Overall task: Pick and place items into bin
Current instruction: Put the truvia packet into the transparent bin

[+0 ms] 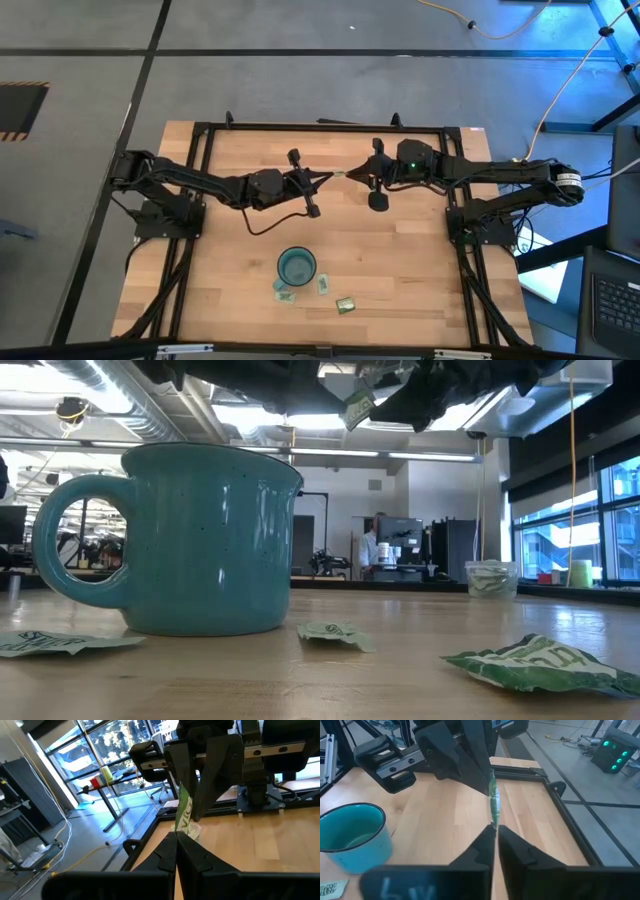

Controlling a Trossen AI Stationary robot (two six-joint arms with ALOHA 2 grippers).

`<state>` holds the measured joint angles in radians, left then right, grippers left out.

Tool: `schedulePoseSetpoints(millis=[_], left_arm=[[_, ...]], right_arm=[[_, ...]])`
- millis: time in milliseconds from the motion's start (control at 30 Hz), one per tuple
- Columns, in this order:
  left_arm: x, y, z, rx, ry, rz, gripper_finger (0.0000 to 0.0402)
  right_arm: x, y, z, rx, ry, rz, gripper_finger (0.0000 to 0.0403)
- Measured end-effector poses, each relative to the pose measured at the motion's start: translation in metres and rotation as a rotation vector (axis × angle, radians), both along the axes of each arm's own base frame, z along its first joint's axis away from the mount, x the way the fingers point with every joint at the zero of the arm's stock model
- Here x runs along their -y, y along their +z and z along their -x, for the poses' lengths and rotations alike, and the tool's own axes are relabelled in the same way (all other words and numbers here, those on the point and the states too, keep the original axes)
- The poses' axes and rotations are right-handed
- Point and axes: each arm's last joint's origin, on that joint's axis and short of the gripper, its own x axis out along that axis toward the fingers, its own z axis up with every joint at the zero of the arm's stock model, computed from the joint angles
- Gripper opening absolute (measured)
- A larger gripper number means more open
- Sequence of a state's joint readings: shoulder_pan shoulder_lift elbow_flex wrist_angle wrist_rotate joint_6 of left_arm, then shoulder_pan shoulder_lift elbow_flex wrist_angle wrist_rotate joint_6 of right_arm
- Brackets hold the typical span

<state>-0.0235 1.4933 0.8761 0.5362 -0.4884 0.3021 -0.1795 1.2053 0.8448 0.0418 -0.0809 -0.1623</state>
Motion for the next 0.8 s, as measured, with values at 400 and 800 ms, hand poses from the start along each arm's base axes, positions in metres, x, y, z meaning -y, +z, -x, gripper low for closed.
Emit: schedulePoseSetpoints(millis=[400, 800], left_arm=[[-0.0047, -0.0013, 0.0003, -0.015, 0.014, 0.000, 0.0003], [-0.0043, -0.0013, 0.0002, -0.014, 0.003, 0.004, 0.0002]], right_arm=[[-0.0010, 0.0007, -0.0003, 0.009, 0.024, -0.010, 0.0033], [-0.0009, 0.0019, -0.0007, 0.021, 0.024, -0.008, 0.0015]])
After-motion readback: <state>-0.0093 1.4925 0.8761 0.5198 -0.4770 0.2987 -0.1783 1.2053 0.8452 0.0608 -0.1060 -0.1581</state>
